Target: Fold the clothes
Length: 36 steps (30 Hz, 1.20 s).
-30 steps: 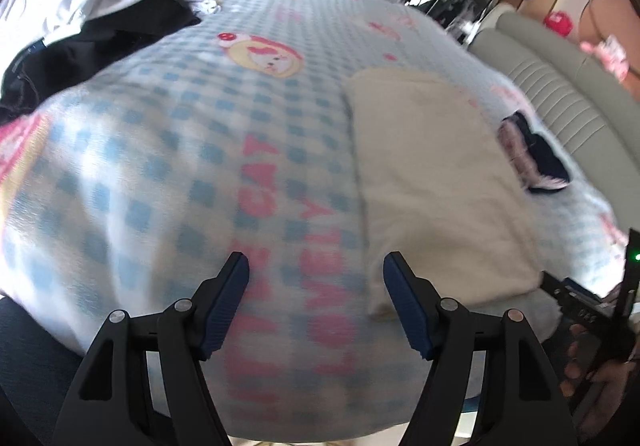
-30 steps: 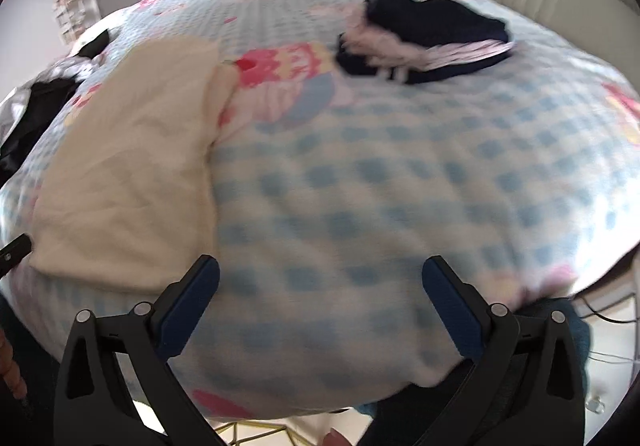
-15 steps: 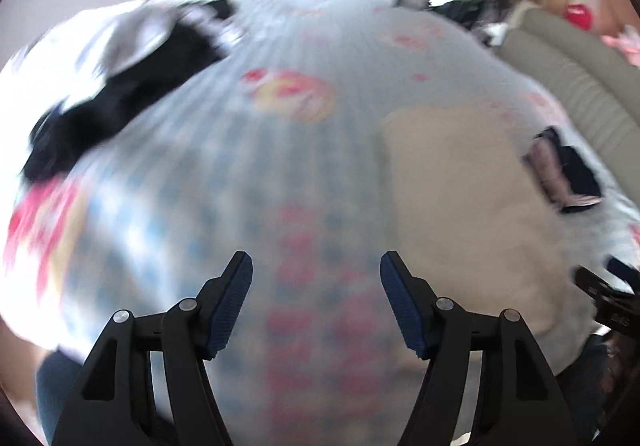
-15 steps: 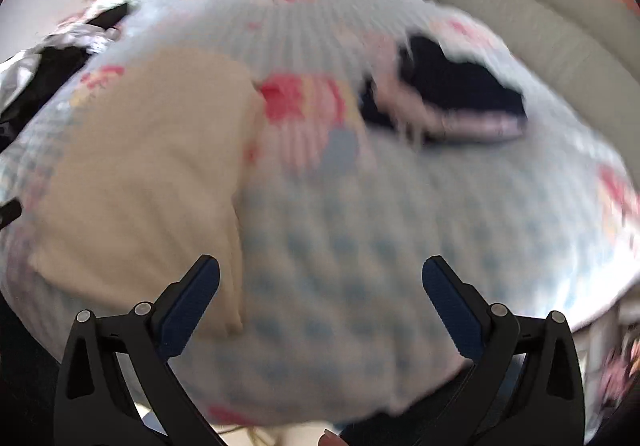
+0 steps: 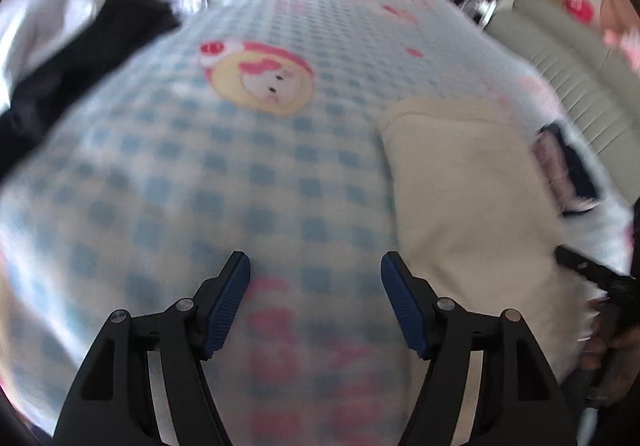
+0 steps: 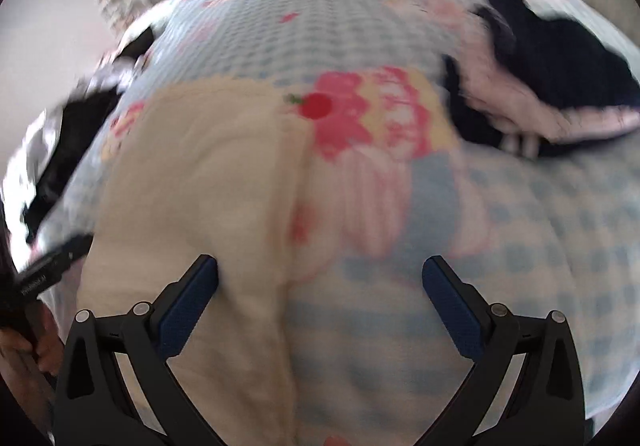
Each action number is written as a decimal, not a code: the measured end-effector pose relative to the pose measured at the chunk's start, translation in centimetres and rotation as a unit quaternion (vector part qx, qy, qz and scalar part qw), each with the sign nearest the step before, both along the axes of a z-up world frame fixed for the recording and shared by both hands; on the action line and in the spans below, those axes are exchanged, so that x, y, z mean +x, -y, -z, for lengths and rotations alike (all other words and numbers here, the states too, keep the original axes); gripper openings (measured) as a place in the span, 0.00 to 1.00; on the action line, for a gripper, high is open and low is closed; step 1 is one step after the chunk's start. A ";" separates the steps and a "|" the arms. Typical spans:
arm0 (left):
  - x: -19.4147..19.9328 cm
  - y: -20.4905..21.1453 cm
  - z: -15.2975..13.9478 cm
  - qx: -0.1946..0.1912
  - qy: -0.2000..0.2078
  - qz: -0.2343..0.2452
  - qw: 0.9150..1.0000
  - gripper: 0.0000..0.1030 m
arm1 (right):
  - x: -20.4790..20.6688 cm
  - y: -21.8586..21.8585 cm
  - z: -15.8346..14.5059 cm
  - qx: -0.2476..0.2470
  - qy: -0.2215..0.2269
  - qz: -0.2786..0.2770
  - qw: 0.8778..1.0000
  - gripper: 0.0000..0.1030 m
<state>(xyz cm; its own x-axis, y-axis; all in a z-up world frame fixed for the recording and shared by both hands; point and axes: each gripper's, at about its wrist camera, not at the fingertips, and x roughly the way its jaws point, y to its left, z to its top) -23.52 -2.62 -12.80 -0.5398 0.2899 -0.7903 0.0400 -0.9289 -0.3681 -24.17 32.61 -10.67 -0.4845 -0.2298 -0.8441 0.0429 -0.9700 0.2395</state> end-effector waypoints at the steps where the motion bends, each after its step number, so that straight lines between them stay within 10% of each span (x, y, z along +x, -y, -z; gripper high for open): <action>1: 0.2 0.3 0.2 0.046 0.004 0.015 0.999 0.69 | 0.1 -0.6 0.0 -0.022 0.004 -0.001 1.000 0.99; 5: 0.6 0.3 0.6 0.186 0.012 0.074 0.980 0.70 | -0.4 -0.4 0.2 -0.158 0.032 -0.053 0.986 0.99; 13: -0.8 -2.5 3.4 0.148 0.031 0.073 0.986 0.73 | -2.4 3.2 4.4 -0.127 0.072 -0.076 0.986 1.00; 20: -0.7 -5.1 0.9 0.067 -0.003 0.115 0.991 0.54 | -1.3 7.0 0.2 -0.070 0.023 -0.123 0.990 0.84; 22: -1.8 -4.7 2.1 0.076 0.021 0.112 0.991 0.66 | -1.7 8.1 1.0 -0.039 0.023 -0.147 0.988 0.87; 25: -2.6 -4.6 2.6 0.082 0.041 0.102 0.991 0.49 | -3.6 7.8 5.3 -0.065 0.070 -0.140 0.986 1.00; 29: -1.6 -6.0 -2.1 0.038 -0.006 0.110 0.993 0.37 | -2.9 7.8 1.0 -0.087 0.017 -0.106 0.990 0.64; 36: -0.4 -10.7 -9.1 0.028 -0.073 0.162 0.984 0.30 | -0.4 5.5 -5.5 -0.147 -0.048 -0.107 0.982 0.51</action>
